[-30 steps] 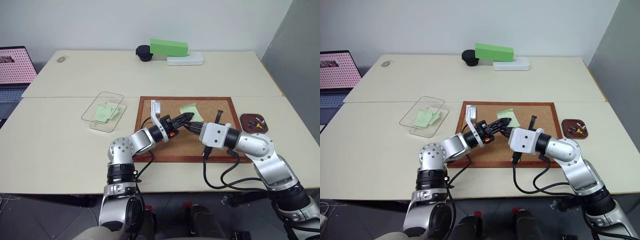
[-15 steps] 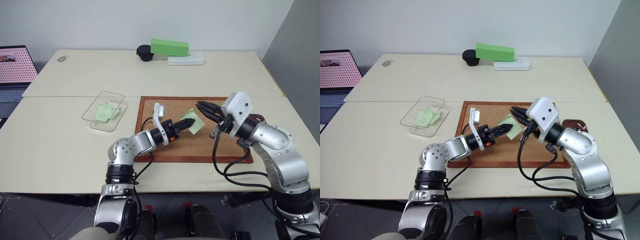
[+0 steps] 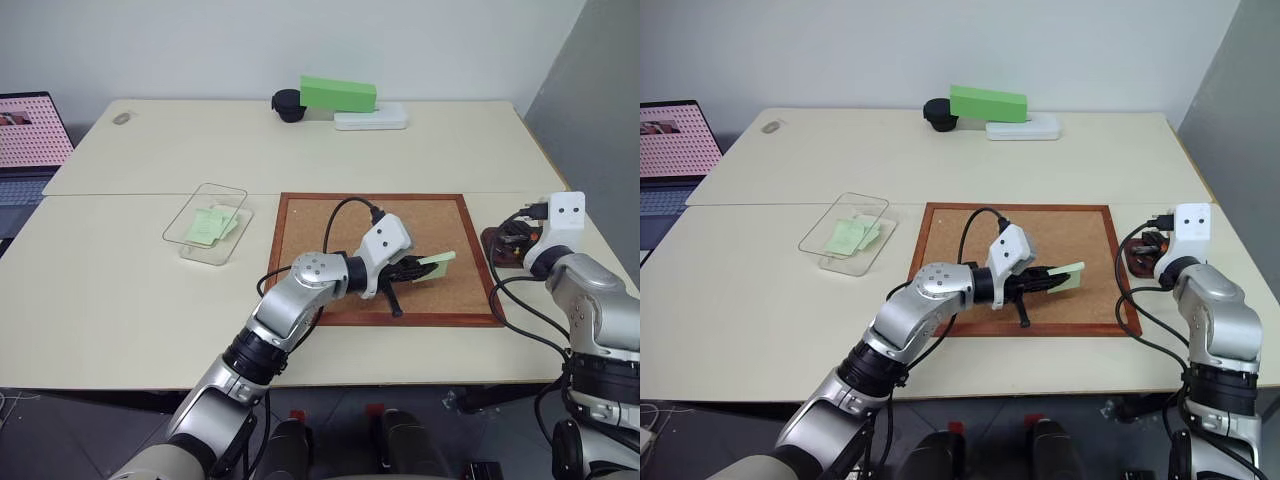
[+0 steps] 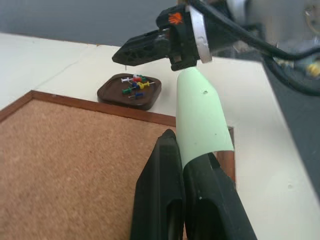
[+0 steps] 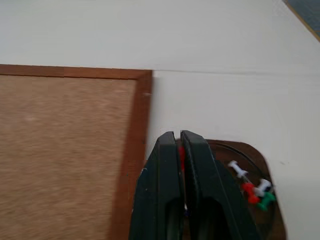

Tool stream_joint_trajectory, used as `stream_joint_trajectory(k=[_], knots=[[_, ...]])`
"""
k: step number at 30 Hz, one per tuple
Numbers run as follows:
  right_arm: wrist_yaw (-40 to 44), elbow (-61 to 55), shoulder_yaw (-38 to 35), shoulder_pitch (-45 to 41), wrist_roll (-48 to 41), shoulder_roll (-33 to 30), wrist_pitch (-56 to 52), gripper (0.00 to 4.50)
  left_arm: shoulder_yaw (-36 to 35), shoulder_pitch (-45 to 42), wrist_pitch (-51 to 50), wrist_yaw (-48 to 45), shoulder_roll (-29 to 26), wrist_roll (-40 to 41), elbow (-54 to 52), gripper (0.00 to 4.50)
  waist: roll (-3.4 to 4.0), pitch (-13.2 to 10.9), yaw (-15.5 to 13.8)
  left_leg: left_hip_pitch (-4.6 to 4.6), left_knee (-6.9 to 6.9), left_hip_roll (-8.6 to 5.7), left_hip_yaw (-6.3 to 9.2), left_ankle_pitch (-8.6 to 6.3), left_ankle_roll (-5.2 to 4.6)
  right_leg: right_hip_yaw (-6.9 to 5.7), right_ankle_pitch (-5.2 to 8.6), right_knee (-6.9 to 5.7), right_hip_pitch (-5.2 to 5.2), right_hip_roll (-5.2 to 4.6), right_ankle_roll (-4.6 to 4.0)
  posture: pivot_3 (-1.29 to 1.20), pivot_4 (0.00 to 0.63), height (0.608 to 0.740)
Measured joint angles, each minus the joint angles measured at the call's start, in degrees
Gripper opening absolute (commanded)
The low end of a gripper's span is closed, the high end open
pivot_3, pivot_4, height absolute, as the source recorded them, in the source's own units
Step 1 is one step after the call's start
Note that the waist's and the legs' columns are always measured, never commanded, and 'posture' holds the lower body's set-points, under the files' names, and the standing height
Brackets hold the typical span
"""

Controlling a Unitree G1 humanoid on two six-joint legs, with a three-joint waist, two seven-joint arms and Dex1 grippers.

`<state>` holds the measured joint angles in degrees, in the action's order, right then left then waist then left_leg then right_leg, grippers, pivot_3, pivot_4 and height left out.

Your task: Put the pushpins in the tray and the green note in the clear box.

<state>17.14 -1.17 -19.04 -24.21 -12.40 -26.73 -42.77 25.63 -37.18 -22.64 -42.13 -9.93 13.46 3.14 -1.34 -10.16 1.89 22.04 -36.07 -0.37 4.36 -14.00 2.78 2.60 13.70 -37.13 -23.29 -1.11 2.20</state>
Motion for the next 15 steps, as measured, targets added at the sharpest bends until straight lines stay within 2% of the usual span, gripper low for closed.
stream_joint_trajectory(k=[5,15], knots=[[-0.23,12.19,-0.12,-4.56,-0.17,-0.08,3.72,0.00,1.74,-1.87,5.88,0.28,0.93,-6.23,6.30,0.05,0.01,0.00,0.03,0.02,-0.02,-0.02,-0.05,0.00,-0.02,0.04,-0.01,0.01,0.00,-0.01,0.01,0.00,0.150,0.740],[0.38,23.57,-0.39,-7.41,-0.29,-2.13,9.66,2.27,1.61,-1.84,7.91,0.00,1.97,-9.41,6.96,0.00,0.02,0.00,-0.03,0.03,-0.02,-0.02,-0.02,-0.02,-0.04,0.02,-0.01,-0.01,0.00,-0.02,0.01,0.00,0.150,0.740]])
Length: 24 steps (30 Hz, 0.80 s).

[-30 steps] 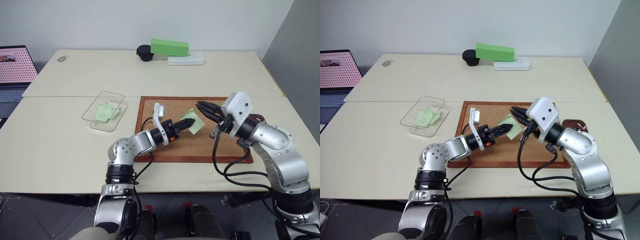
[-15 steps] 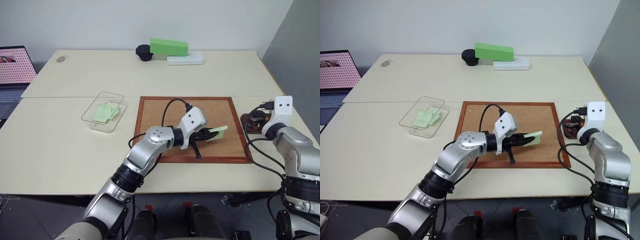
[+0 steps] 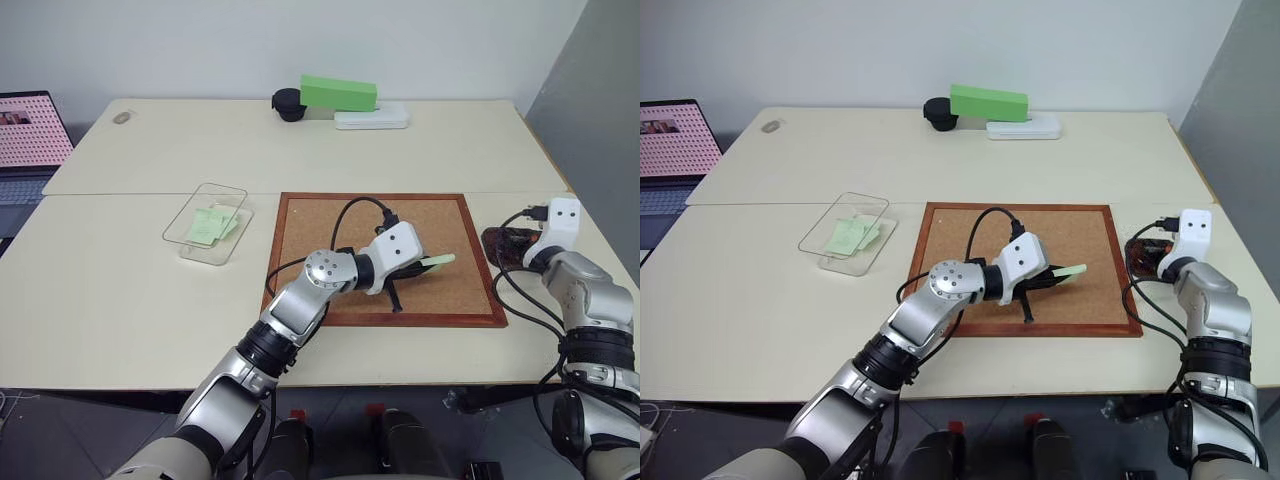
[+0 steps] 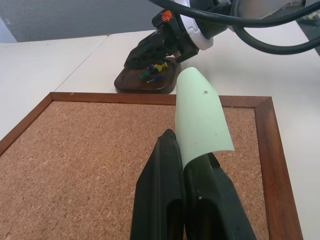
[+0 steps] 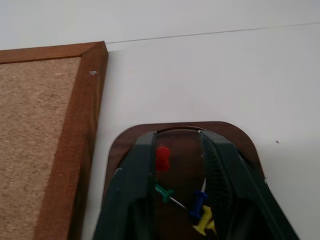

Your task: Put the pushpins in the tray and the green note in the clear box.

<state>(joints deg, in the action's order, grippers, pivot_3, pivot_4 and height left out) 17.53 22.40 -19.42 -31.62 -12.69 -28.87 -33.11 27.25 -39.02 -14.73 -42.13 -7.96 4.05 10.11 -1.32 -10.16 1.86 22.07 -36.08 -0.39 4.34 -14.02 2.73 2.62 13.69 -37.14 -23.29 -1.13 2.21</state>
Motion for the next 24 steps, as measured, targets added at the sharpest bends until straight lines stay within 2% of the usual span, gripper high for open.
stream_joint_trajectory(k=[9,17,24], knots=[[0.12,0.50,0.23,0.00,0.00,-0.33,1.29,4.45,-0.30,0.21,0.01,-0.95,0.09,-0.34,0.00,0.00,0.01,0.00,0.03,0.00,-0.01,0.00,0.00,0.00,0.00,0.00,0.00,-0.01,0.00,0.00,0.00,0.00,0.150,0.740],[0.95,0.20,0.50,0.30,0.10,-0.64,1.94,4.49,-0.47,0.19,0.25,-1.00,0.39,-0.82,1.06,0.00,0.02,0.01,0.02,-0.01,-0.01,0.00,0.00,0.00,0.00,0.00,0.00,-0.02,0.00,0.00,0.00,0.00,0.150,0.740],[1.42,-0.21,5.80,2.49,5.49,-3.49,9.43,4.49,-0.59,0.19,0.42,-1.09,0.42,-1.42,1.23,0.00,0.03,0.01,0.04,-0.03,-0.01,-0.01,-0.01,0.00,0.00,0.00,0.00,-0.04,0.00,0.01,0.00,0.00,0.150,0.740]])
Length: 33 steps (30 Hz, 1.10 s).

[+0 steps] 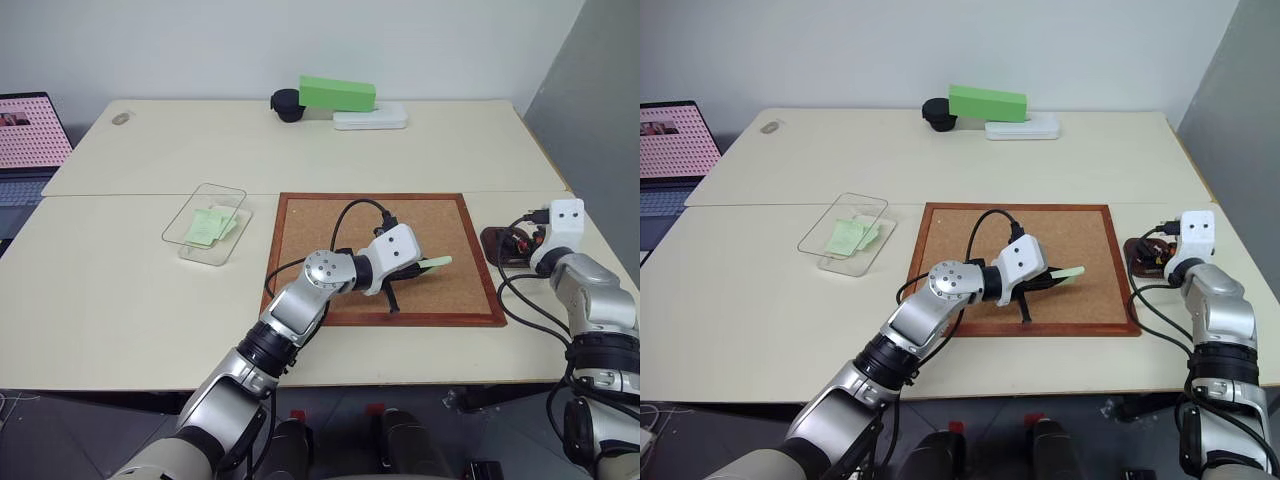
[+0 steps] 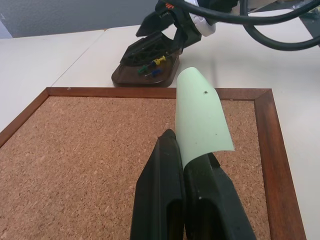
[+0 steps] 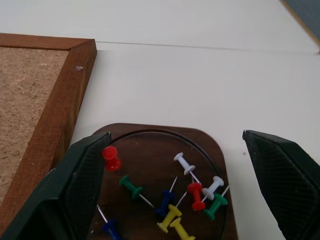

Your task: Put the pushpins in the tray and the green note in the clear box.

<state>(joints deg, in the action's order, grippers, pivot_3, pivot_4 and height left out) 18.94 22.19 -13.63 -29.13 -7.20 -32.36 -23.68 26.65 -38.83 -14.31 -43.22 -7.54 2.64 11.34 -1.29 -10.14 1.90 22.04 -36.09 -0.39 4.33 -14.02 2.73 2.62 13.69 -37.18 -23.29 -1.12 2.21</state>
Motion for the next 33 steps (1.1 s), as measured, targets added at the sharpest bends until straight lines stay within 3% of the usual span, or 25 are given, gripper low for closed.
stream_joint_trajectory(k=[6,18,28,33], knots=[[1.33,0.43,8.08,2.79,9.14,-5.24,13.23,4.49,-0.15,0.00,0.06,0.03,0.14,-0.57,0.10,0.00,0.00,0.00,-0.02,0.00,-0.01,-0.01,-0.01,0.00,0.00,0.01,0.00,0.02,0.00,-0.01,0.01,0.00,0.150,0.740],[-0.79,1.28,14.23,4.23,21.03,-10.56,28.53,4.49,-0.12,0.00,1.32,-0.04,0.20,-1.51,0.28,0.00,0.01,0.00,-0.05,-0.02,-0.02,0.00,-0.02,0.00,0.01,0.03,0.00,0.01,0.00,-0.02,0.00,0.00,0.150,0.740],[-3.82,3.21,17.48,4.58,28.96,-12.77,35.27,4.49,-0.12,0.00,2.20,-0.04,0.07,-1.80,0.67,0.00,0.01,0.00,-0.06,-0.02,-0.03,-0.01,-0.04,0.01,0.02,0.05,0.00,-0.01,0.00,-0.02,0.00,0.00,0.150,0.740],[-3.72,3.42,16.43,4.57,27.42,-11.46,34.44,4.49,-0.12,0.00,2.20,-0.03,0.06,-1.93,0.70,0.00,0.00,0.00,-0.05,-0.03,-0.03,0.00,-0.04,0.01,0.01,0.06,-0.01,-0.01,0.01,-0.02,-0.01,0.00,0.150,0.740]])
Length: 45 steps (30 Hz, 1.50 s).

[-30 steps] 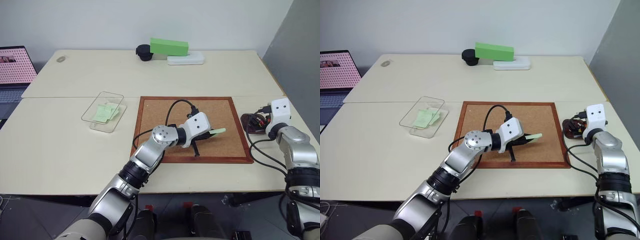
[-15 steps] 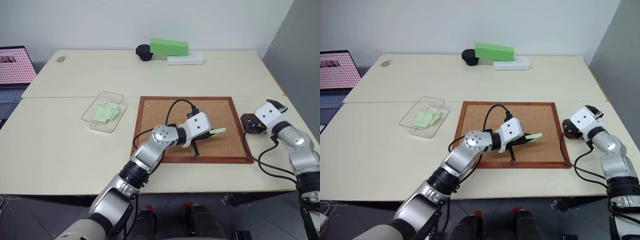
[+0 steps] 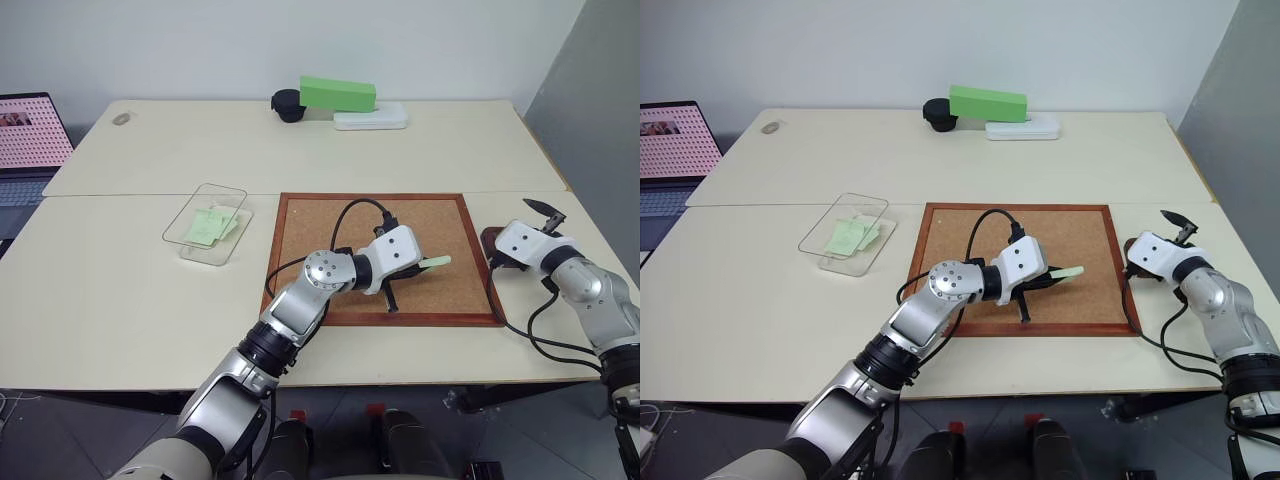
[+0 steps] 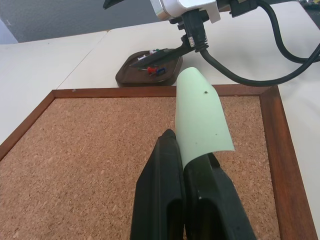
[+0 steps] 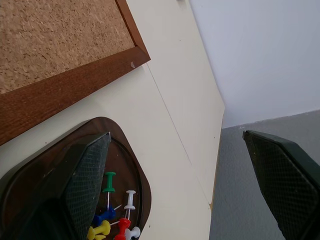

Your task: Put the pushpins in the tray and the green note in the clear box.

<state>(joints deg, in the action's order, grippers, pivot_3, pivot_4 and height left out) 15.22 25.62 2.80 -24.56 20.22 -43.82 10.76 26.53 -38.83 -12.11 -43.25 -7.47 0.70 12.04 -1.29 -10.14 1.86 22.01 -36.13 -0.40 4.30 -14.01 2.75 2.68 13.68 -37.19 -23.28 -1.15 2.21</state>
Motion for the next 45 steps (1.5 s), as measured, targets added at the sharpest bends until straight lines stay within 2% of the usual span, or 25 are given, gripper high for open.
stream_joint_trajectory(k=[3,6,12,17,20,26,31,35,38,40,41,42,45], knots=[[2.52,-0.26,-4.91,-0.04,-8.65,4.89,-5.49,4.49,-0.08,0.01,-0.19,0.00,0.00,0.04,-0.01,0.00,0.00,0.00,0.00,-0.01,0.00,0.00,0.01,0.00,0.00,0.00,0.00,-0.01,0.02,0.00,-0.01,0.00,0.150,0.740],[6.25,-3.74,-12.86,-0.25,-22.90,11.60,-14.97,4.49,-1.97,0.00,-1.57,0.12,-0.11,0.80,-0.01,0.00,0.02,0.01,0.05,-0.01,-0.03,0.01,0.03,0.00,0.00,-0.01,-0.01,-0.04,0.04,0.00,-0.01,0.00,0.150,0.740],[7.11,-12.79,-21.38,-1.18,-37.87,15.10,-28.92,4.49,-6.93,-0.05,-3.94,0.63,-1.66,1.55,0.00,0.00,0.03,0.01,-0.08,0.01,-0.03,0.00,0.08,-0.01,-0.01,-0.08,-0.01,-0.04,0.04,-0.01,-0.01,0.00,0.150,0.740],[0.56,-14.26,-30.72,-4.32,-51.49,20.36,-42.74,4.49,-8.09,-0.04,-4.89,0.74,-2.28,1.58,-0.01,0.00,0.05,0.02,-0.06,0.01,-0.03,-0.01,0.08,0.00,-0.01,-0.07,-0.01,-0.09,0.04,-0.02,-0.02,0.00,0.150,0.740],[-6.67,-14.23,-38.91,-7.79,-61.23,23.34,-49.89,4.49,-8.72,-0.03,-5.28,1.11,-2.38,1.59,-0.01,0.00,0.06,0.03,-0.06,0.01,-0.03,0.00,0.08,-0.01,-0.01,-0.08,-0.01,-0.12,0.03,-0.02,-0.02,0.00,0.150,0.740],[-18.46,-12.45,-50.26,-12.25,-74.92,26.63,-54.11,4.49,-8.97,-0.03,-6.34,1.35,-2.47,1.63,-0.01,0.00,0.08,0.04,-0.02,0.01,-0.02,-0.01,0.08,-0.01,-0.02,-0.08,-0.01,-0.14,0.03,-0.02,-0.02,0.00,0.150,0.740],[-23.99,-11.69,-54.05,-13.06,-83.77,28.28,-55.83,4.49,-8.97,-0.01,-6.43,1.36,-2.50,1.63,-0.02,0.00,0.11,0.05,0.09,0.00,-0.01,0.00,0.06,-0.02,-0.03,-0.06,-0.01,-0.17,0.02,-0.01,-0.02,0.00,0.150,0.740],[-25.11,-11.69,-52.91,-13.01,-86.15,28.13,-56.63,4.49,-8.97,0.00,-6.43,1.39,-2.48,1.63,-0.02,0.00,0.13,0.06,0.08,0.01,-0.01,-0.01,0.06,-0.02,-0.04,-0.06,-0.01,-0.17,0.02,-0.01,-0.02,0.00,0.150,0.740],[-21.75,-13.04,-46.24,-10.15,-82.11,24.90,-56.37,4.49,-8.99,0.02,-6.43,1.56,-2.49,1.62,-0.11,0.00,0.14,0.07,0.04,0.01,-0.01,-0.02,0.05,-0.02,-0.04,-0.07,-0.01,-0.15,0.01,0.00,-0.01,0.00,0.150,0.740],[-16.22,-16.21,-35.66,-6.20,-72.99,19.82,-54.32,4.49,-10.14,0.10,-6.63,2.50,-2.82,1.64,-0.23,0.00,0.17,0.07,0.05,0.02,-0.01,-0.01,0.05,-0.03,-0.05,-0.07,0.00,-0.12,0.00,0.00,0.00,0.00,0.150,0.740],[-12.53,-18.45,-28.06,-3.65,-65.53,16.31,-50.70,4.49,-11.49,0.09,-7.16,3.77,-2.98,1.69,-0.38,0.00,0.18,0.07,0.15,0.01,-0.01,0.00,0.04,-0.03,-0.05,-0.07,0.01,-0.12,-0.01,0.01,0.01,0.00,0.150,0.740],[-11.11,-19.25,-25.09,-2.78,-62.64,14.80,-49.16,4.49,-12.26,0.10,-7.37,4.34,-3.07,1.70,-0.53,0.00,0.18,0.07,0.24,0.00,-0.01,0.00,0.04,-0.03,-0.05,-0.07,0.04,-0.13,-0.01,0.01,0.06,0.00,0.150,0.740],[-3.33,-22.25,-11.42,0.99,-46.29,8.14,-36.99,4.49,-16.26,0.49,-7.70,9.23,-4.11,1.50,-2.10,0.00,0.19,0.06,0.63,-0.01,-0.01,0.05,0.05,-0.03,-0.05,-0.08,0.17,-0.14,-0.03,0.06,0.29,0.00,0.150,0.740]])
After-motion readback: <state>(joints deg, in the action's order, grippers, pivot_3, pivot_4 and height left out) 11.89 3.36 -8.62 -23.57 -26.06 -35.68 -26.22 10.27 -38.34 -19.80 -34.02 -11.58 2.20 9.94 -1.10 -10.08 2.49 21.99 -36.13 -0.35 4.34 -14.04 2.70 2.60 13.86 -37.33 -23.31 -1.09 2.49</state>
